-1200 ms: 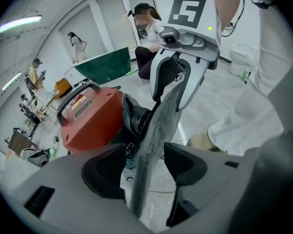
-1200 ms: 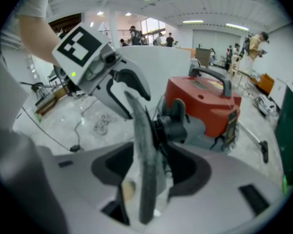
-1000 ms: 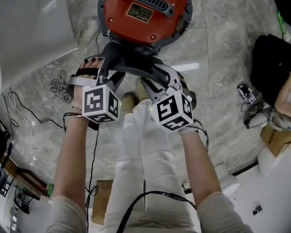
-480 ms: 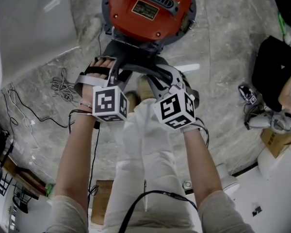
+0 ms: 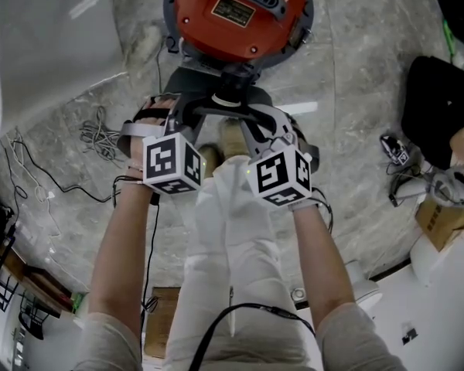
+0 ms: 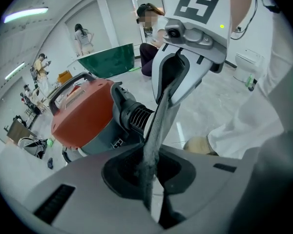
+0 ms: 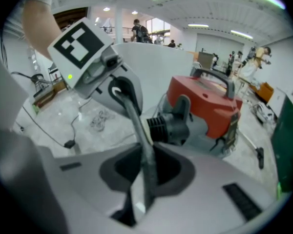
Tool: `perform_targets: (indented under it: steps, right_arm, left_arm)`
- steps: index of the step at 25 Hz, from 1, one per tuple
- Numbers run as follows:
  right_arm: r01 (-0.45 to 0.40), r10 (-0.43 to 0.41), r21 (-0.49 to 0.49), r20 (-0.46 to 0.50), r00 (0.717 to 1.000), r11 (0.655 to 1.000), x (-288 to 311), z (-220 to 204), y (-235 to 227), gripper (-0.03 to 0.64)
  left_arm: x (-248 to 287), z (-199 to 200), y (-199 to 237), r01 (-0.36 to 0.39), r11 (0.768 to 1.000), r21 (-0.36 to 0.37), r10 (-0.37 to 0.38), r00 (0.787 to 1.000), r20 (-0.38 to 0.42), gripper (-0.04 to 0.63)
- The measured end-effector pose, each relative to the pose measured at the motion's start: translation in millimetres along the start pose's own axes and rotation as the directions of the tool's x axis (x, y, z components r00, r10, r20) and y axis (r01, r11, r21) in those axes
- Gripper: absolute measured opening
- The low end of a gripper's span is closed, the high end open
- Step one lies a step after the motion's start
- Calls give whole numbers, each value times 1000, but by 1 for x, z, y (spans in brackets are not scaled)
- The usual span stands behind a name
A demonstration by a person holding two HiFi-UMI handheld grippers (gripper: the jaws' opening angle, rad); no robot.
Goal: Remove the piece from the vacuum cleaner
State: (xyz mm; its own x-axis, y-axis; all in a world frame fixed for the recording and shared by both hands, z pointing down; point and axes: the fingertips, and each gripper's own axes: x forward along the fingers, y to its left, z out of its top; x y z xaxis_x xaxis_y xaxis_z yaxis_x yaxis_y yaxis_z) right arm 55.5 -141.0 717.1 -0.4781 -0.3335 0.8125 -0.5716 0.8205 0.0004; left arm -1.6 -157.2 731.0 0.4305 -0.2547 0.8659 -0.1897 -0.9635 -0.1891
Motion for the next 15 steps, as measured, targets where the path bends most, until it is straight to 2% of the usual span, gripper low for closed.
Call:
perform_targets:
  steps: [15]
  right_arm:
    - [11,-12,39,9,1000,999,-6,-2,3,52]
  left_arm:
    - [-9,0,-9,-9,985,-170,17,999,42,46]
